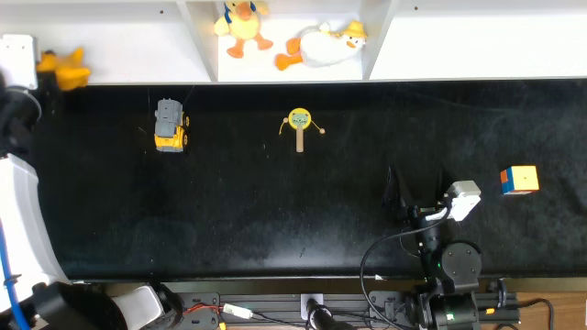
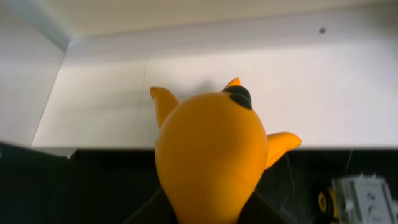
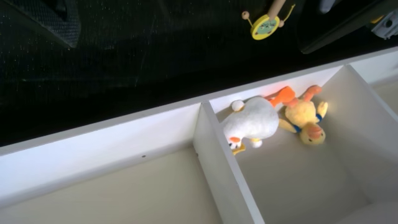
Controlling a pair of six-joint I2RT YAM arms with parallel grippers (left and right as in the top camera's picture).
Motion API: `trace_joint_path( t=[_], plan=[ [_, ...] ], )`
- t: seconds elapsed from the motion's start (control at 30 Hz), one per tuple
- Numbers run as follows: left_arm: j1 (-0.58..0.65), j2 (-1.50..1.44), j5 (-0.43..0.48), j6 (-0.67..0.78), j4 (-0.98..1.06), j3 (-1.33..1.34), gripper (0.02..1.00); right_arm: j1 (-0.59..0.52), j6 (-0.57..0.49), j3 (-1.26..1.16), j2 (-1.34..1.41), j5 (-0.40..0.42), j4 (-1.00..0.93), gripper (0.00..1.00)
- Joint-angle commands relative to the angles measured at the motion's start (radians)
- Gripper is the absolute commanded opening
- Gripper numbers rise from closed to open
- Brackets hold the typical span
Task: Store Toys
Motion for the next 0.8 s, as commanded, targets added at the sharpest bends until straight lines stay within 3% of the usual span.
trace_joint_path(
  t=[0.03, 0.23, 0.4, 0.6, 0.8],
  plan=[
    [-0.02, 0.052, 0.014, -0.05, 0.031, 0.022, 0.167, 0.005, 0.004, -0.014, -0.009, 0.004, 0.005, 0.996],
    [-0.042, 0.098, -0.027, -0.053, 0.083, 0.022, 0.165, 0.005, 0.004, -0.014, -0.009, 0.004, 0.005, 0.993],
    [-0.045, 0.124, -0.032, -0.15, 0.117, 0.022, 0.165, 0.005, 0.004, -0.014, -0.009, 0.004, 0.005, 0.993],
    [-0.077, 0.129, -0.14, -0.208, 0.149, 0.027, 0.163, 0.005, 0.004, -0.014, -0.009, 0.004, 0.005, 0.996],
    [-0.082, 0.134, -0.158, -0.261, 0.134, 0.029, 0.159, 0.005, 0.004, -0.014, -0.009, 0.004, 0.005, 0.996]
  ],
)
